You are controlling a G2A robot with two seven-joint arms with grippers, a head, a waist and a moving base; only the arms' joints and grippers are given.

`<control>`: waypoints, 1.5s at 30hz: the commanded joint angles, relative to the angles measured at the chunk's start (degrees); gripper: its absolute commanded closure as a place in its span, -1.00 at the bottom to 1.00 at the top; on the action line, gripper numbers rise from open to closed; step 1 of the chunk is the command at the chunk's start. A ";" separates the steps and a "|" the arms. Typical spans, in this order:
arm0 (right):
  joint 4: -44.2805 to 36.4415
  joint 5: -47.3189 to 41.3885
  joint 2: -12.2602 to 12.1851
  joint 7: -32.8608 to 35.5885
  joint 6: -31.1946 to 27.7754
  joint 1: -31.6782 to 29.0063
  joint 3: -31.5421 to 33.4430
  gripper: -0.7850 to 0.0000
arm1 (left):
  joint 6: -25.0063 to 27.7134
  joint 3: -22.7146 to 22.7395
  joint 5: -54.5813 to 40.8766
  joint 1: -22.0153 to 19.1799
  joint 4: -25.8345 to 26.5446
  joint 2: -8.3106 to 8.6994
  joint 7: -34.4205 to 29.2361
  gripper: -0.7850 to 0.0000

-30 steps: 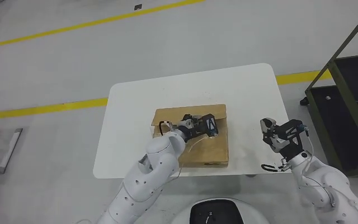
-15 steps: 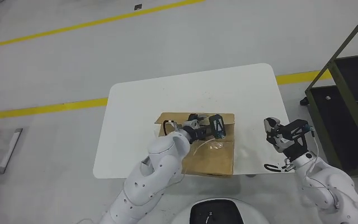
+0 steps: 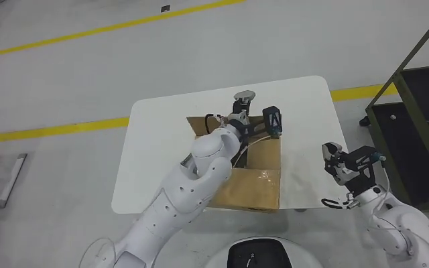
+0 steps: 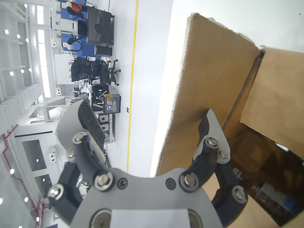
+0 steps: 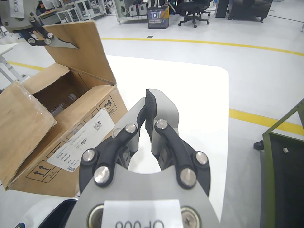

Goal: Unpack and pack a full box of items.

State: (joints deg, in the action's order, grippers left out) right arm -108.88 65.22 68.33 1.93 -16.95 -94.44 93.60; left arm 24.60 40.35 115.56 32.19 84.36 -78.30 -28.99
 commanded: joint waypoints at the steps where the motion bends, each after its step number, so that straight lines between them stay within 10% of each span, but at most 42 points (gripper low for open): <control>1: -0.15 -0.22 -0.01 -0.22 0.08 -0.35 0.33 1.00 | -0.62 -1.52 0.26 -1.46 -3.43 -0.97 -0.28 -1.00; 21: 0.19 -0.45 -0.06 -0.36 -0.46 -0.59 0.17 1.00 | -5.52 -1.74 -2.77 -2.05 -11.38 -5.53 -2.90 -1.00; 41: 7.89 -32.00 -1.73 18.17 -32.06 7.48 -2.04 1.00 | 14.02 29.31 -29.16 28.79 25.90 1.80 -6.12 -1.00; 42: 8.07 -31.59 -1.88 19.54 -32.66 8.08 -2.27 0.94 | 14.33 30.34 -30.11 29.82 26.52 2.00 -6.05 -1.00; 43: 8.05 -31.26 -1.93 20.03 -32.85 8.24 -2.41 0.47 | 14.25 31.39 -31.37 30.71 27.29 2.15 -5.80 -1.00; 44: 8.05 -31.26 -1.93 20.03 -32.85 8.24 -2.41 -1.00 | 14.54 32.16 -32.18 31.40 28.00 2.30 -5.59 -1.00; 45: 8.05 -31.26 -1.93 20.03 -32.85 8.24 -2.41 -1.00 | 14.79 32.60 -32.52 31.79 28.43 2.40 -5.37 -1.00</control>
State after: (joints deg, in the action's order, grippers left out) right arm -100.79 33.98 66.38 22.19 -49.95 -86.15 91.14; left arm 39.18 72.40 83.57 63.46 112.29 -76.01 -34.62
